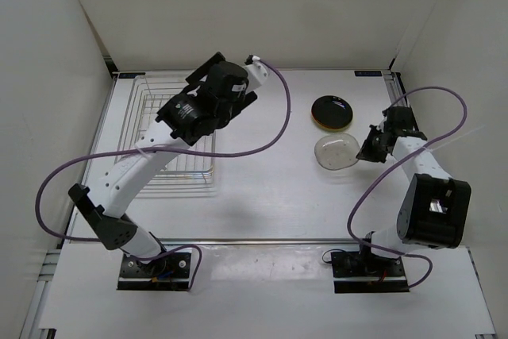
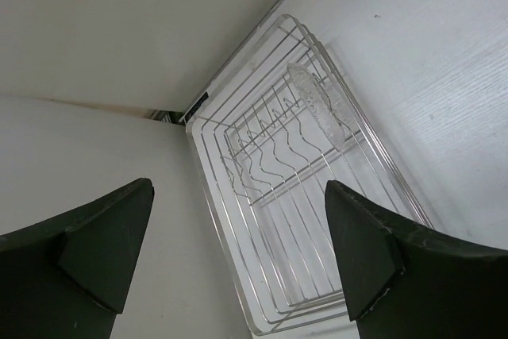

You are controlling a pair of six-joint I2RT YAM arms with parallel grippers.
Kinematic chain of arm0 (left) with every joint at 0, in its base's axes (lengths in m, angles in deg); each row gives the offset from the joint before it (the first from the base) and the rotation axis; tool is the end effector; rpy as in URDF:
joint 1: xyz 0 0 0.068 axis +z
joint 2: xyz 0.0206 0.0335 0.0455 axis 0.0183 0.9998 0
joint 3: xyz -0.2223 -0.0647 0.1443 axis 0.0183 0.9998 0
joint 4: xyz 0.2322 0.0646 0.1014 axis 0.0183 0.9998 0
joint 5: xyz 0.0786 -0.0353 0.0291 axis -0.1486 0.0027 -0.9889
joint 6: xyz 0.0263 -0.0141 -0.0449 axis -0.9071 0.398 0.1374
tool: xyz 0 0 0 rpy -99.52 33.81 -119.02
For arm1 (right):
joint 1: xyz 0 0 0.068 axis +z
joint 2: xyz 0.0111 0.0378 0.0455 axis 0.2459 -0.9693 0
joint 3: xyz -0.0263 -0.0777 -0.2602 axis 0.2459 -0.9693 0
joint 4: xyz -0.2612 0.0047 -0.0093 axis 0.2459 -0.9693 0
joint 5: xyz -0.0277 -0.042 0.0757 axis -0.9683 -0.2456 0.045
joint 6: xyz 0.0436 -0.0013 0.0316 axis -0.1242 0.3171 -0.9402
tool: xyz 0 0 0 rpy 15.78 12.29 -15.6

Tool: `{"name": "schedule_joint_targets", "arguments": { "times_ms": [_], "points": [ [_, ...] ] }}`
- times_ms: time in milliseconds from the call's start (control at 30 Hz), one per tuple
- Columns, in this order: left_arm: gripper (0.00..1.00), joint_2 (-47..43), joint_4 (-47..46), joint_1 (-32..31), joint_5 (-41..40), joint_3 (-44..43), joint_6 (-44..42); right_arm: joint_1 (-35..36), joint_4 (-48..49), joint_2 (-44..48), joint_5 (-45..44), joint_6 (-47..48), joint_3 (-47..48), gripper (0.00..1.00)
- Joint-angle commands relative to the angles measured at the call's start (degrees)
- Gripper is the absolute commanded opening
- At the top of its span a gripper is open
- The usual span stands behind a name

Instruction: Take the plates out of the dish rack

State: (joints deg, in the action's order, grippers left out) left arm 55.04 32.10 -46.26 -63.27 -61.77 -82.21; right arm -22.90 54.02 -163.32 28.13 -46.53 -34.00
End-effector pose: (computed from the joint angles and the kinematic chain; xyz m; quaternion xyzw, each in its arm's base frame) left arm 0.2294 -0.2142 0.4489 0.3863 0.7495 0.2369 0.4826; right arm 0.2901 -0.0390 0.2191 0.1781 0.9369 0.0870 0.2880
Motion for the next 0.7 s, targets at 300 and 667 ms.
{"name": "schedule_joint_targets", "arguments": {
  "times_ms": [300, 667],
  "points": [
    [1.0, -4.5, 0.6, 3.8, 3.9, -1.4, 3.2, -2.8, 4.9, -8.4, 4.5, -6.3, -1.0, 0.0],
    [1.0, -4.5, 1.2, 4.9, 4.4, -2.0, 3.7, -4.7, 3.9, -11.9, 4.0, -8.1, -1.9, 0.0]
  ]
}}
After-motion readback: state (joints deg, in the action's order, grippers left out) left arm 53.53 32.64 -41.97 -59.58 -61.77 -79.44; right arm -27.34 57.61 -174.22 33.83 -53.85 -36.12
